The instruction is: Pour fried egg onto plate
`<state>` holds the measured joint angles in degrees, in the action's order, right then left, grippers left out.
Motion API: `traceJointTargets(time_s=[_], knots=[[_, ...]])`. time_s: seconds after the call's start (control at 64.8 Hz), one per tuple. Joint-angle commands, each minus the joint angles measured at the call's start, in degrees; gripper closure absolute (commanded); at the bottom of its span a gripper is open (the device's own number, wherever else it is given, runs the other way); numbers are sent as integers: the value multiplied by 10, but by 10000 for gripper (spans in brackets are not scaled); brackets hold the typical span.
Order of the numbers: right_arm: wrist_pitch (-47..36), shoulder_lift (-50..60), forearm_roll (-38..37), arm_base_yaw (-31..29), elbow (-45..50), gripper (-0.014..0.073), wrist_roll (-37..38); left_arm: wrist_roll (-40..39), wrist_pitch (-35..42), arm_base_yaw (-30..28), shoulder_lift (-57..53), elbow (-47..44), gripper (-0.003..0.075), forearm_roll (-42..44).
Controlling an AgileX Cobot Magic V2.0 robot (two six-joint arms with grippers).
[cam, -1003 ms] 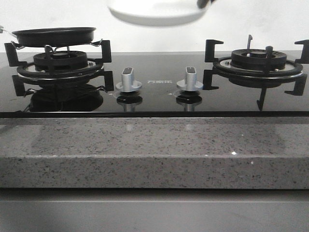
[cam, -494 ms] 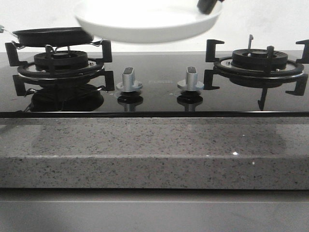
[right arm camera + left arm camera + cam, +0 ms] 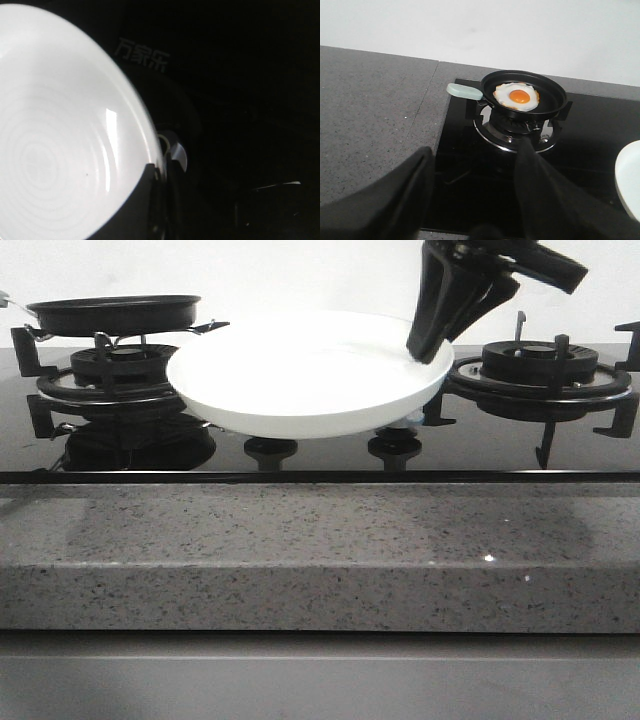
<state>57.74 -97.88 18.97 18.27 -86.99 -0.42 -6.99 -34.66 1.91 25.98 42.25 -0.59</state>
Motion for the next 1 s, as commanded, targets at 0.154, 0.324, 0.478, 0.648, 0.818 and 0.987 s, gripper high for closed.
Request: traceJointTargets(time_s=[0.154,0.324,0.478,0.648,0.818,0.987], knots=[[-19,28,10,-1,-13,660,-7,-6,49,3,9,20,356,-4],[-19,28,10,-1,-13,660,-7,-6,49,3,9,20,356,-4],[-19,27,10,-1,-13,660,-7,-6,49,3,9,20,356,-4],[-19,27,10,-1,-13,660,-7,-6,49,3,9,20,356,-4],[-19,27,10,-1,-13,660,-7,-6,66,3,9,20,356,-12],[-19,27,10,-1,-13,660,-7,-6,68,3,10,20,283,-14]])
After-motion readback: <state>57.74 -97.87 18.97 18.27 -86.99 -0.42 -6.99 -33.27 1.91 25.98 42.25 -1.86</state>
